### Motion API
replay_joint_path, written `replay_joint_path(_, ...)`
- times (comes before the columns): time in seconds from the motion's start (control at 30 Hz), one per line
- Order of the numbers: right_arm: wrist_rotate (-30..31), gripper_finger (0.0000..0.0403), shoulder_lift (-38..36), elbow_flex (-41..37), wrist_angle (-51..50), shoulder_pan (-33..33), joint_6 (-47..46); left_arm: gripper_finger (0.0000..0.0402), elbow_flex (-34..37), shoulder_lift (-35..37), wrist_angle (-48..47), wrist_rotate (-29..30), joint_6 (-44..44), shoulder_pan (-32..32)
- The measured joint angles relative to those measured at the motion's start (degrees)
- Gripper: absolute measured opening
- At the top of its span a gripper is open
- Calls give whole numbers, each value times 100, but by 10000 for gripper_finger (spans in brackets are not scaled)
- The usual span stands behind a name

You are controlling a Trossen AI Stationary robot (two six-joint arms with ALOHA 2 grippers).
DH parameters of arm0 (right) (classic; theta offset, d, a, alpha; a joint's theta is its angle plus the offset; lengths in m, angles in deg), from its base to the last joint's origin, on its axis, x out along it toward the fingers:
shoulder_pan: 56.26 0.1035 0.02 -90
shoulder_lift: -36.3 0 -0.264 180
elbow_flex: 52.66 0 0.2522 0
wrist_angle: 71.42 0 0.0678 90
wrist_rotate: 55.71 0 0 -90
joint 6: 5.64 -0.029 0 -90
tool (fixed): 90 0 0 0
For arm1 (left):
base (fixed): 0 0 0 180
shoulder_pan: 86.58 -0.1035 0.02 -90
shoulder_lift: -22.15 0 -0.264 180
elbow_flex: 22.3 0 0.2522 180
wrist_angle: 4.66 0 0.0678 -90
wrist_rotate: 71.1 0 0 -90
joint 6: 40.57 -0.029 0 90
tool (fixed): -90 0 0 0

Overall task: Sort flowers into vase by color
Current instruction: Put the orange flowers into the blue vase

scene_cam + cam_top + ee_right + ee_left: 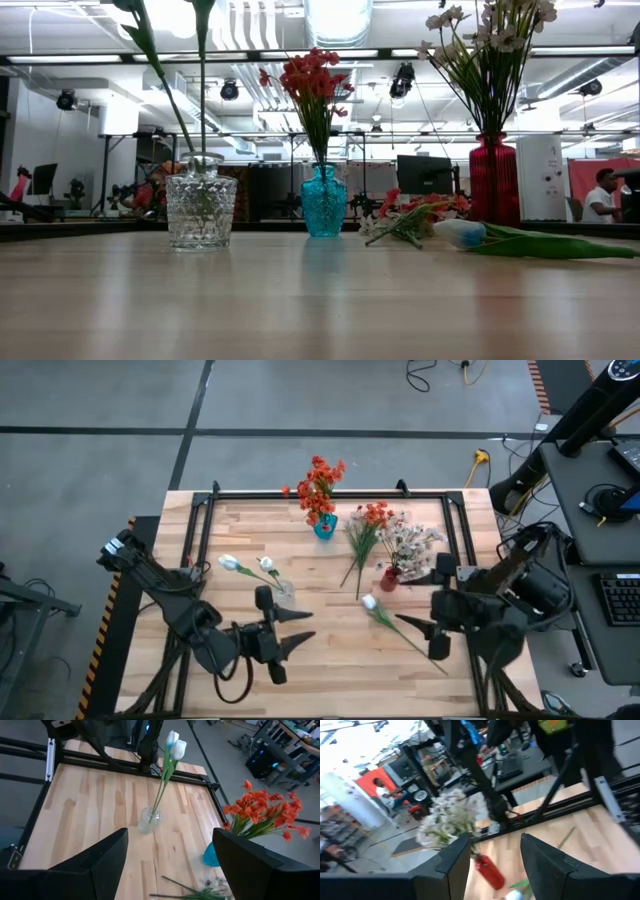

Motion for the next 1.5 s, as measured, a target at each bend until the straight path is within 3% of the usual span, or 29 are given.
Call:
replay_joint_path(0.1, 105, 283, -182, -345, 111, 230, -172, 157, -31, -105, 43, -254, 244, -9)
replay_joint_path(0.53, 213, 283, -691, -1298, 573, 794, -339, 157, -35, -664, 60, -330, 1561, -711)
replay_joint_path(0.7, 211, 283, -853, -1422, 570, 893, -318, 157, -35, -891, 61, -779, 1982, -1069)
replay_joint_path(1.0, 254, 283, -1178, -1594, 573, 1062, -60, 157, -35, -1281, -4, -818, 2448, -1426)
replay_joint_path(1.27, 317, 283, -1198, -1641, 571, 1062, 85, 157, -29, -2073, 128, -1011, 2705, -1908)
replay_joint_path(1.5, 322, 283, -1230, -1386, 617, 1062, -39, 157, -29, -2233, 108, -1007, 2809, -2061)
